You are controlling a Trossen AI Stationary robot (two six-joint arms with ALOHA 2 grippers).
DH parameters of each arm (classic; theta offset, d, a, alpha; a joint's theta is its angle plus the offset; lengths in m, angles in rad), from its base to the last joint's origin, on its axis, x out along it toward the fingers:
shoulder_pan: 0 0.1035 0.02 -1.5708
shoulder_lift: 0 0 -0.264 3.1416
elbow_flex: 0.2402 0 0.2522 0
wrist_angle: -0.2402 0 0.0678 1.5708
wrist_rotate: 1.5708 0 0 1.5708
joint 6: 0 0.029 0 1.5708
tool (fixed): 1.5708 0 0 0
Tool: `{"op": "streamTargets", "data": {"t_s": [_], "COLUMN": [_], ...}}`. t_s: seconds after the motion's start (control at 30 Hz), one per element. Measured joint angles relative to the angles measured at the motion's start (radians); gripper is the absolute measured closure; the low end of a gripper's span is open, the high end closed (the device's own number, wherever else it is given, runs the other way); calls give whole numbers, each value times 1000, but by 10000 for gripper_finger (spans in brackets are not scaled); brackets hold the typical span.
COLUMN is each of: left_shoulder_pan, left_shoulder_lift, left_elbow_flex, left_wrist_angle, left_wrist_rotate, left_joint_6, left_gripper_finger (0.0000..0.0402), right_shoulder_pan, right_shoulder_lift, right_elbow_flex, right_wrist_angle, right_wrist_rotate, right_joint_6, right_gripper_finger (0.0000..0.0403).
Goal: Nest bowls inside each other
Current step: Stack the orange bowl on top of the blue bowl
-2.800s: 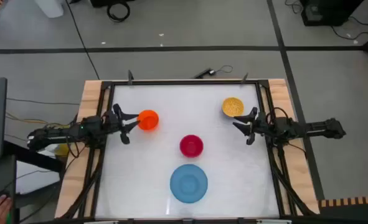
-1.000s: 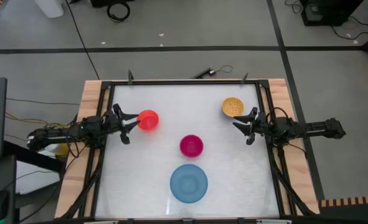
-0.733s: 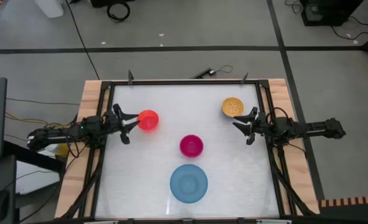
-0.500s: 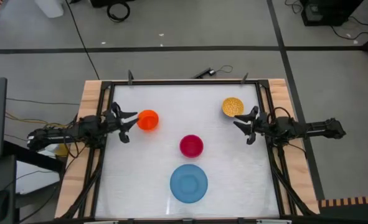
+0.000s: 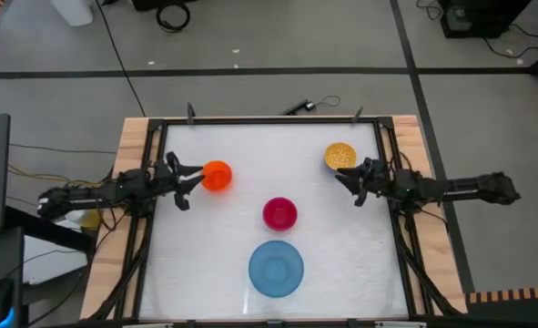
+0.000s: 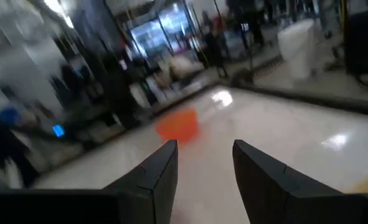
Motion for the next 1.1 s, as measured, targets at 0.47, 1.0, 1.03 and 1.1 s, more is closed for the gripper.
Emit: {"op": "streamTargets", "data": {"t_s": [0.47, 1.0, 1.03, 1.1], "left_shoulder_pan": [-2, -119, -125, -136], "left_shoulder_lift": [273, 453, 452, 451], "left_elbow_flex": [0, 0, 0, 0], "left_wrist_angle": [119, 205, 214, 237], "left_wrist_rotate": [1, 9, -4, -32], "left_joint_6": [-123, -265, -265, -246], "left_gripper_finger": [260, 260, 260, 260], "right_shoulder_pan": [-109, -100, -99, -100], "right_shoulder_lift": [641, 1121, 1125, 1134], "right_elbow_flex": [237, 739, 769, 832], "right_wrist_angle": [70, -302, -387, -569], "right_wrist_rotate": [-43, -70, -31, 47], "right_joint_6": [30, 1, 11, 44], "right_gripper_finger": [241, 222, 222, 222]}}
